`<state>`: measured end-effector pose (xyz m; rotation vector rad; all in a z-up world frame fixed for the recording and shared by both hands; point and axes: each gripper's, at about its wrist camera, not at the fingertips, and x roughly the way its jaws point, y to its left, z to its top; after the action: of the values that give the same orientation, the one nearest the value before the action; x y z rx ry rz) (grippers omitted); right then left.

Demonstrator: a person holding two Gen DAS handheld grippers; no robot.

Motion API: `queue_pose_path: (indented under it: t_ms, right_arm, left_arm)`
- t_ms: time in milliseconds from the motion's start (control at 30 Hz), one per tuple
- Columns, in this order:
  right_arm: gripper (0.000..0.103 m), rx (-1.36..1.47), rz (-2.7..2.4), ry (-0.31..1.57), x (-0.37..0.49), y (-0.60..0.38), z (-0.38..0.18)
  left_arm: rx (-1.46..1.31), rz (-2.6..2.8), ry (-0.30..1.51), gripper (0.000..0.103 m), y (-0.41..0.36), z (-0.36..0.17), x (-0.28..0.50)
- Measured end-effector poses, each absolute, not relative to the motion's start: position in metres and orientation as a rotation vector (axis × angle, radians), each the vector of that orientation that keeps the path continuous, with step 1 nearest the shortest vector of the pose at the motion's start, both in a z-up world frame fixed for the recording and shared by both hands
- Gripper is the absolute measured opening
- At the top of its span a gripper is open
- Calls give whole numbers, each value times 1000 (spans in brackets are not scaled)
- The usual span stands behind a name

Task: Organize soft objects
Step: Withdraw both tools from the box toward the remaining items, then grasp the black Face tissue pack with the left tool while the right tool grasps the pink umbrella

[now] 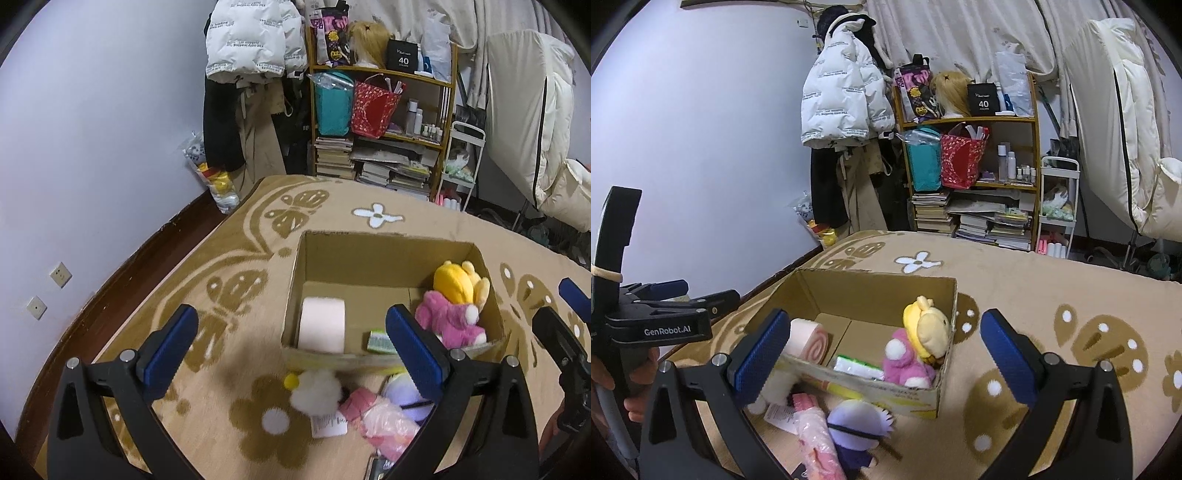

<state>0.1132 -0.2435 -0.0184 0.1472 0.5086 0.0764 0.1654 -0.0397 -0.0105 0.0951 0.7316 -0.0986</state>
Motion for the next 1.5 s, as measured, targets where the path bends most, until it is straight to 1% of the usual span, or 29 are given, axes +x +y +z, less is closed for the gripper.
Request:
queue_pose_path:
  t_ms: [667, 1100, 1133, 1233, 1400, 1500]
  right_arm:
    - [103, 120, 95, 631, 66, -203, -47]
    - [103, 212, 136, 682, 65, -214, -62]
    - [102, 218, 140, 686, 66, -215, -63]
    - [95, 232, 149, 708, 69, -217, -68]
    - [81, 286, 185, 750, 76, -221, -81]
    - [76, 305, 209, 790, 81, -221, -91]
  left_arm:
    - [74, -97, 896, 101, -10, -43, 126]
    - [135, -138, 984, 101, -25, -70, 102]
    - [139, -139, 992, 101, -26, -72, 101]
    - [152, -131, 1009, 101, -32, -81, 95]
    - [162, -142, 1056, 101, -42, -97, 90]
    - [188, -145, 1071, 101, -51, -105, 90]
